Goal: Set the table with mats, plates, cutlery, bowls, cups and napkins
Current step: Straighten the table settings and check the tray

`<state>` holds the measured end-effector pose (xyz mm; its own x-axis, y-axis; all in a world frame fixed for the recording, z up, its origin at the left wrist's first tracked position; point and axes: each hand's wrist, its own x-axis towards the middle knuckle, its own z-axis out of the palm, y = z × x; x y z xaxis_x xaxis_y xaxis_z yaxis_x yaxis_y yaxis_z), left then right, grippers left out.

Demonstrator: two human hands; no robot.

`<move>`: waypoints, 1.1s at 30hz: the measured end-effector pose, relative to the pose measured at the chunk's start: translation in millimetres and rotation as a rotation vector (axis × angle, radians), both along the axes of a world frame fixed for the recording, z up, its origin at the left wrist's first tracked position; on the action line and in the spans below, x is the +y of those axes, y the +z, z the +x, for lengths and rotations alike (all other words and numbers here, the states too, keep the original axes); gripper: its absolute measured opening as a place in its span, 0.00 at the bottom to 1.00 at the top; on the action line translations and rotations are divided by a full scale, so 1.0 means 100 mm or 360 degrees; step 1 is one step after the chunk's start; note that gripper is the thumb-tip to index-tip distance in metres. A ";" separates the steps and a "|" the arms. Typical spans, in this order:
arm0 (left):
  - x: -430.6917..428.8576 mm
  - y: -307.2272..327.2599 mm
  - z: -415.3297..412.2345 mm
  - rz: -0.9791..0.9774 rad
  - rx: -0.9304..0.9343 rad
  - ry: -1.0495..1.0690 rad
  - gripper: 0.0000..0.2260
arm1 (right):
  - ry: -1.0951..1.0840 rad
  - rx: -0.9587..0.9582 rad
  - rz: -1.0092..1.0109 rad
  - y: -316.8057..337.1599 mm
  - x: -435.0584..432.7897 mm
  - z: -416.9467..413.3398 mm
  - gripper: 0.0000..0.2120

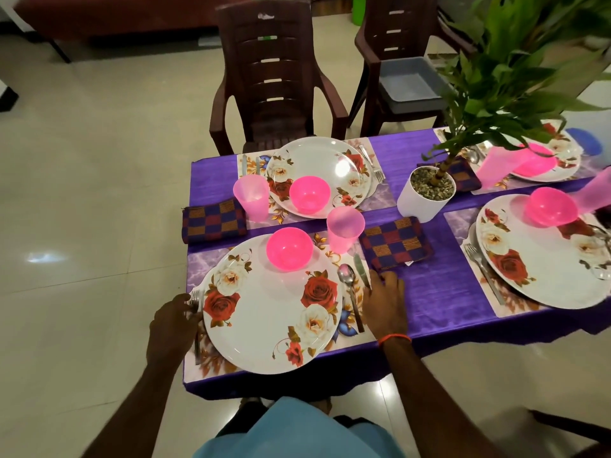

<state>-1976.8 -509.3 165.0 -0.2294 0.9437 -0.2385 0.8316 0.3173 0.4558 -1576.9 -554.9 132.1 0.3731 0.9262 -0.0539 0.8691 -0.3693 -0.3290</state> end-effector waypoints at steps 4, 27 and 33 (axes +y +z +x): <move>-0.03 0.06 0.02 0.0004 -0.0014 -0.0010 0.18 | 0.0088 -0.0137 -0.0170 -0.12 -0.12 0.03 0.19; 0.32 0.20 -0.16 0.0160 0.0545 -0.0570 0.34 | 0.0008 -0.0124 -0.0271 -0.17 -0.02 -0.11 0.28; 0.54 0.13 -0.30 0.0247 0.0448 -0.0696 0.33 | -0.0033 -0.0209 -0.0290 -0.14 0.00 -0.13 0.22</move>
<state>-2006.9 -455.6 178.4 0.1576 0.9847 -0.0746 0.9678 -0.1390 0.2101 -1590.0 -554.6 118.2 0.4069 0.8976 -0.1696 0.8917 -0.4306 -0.1397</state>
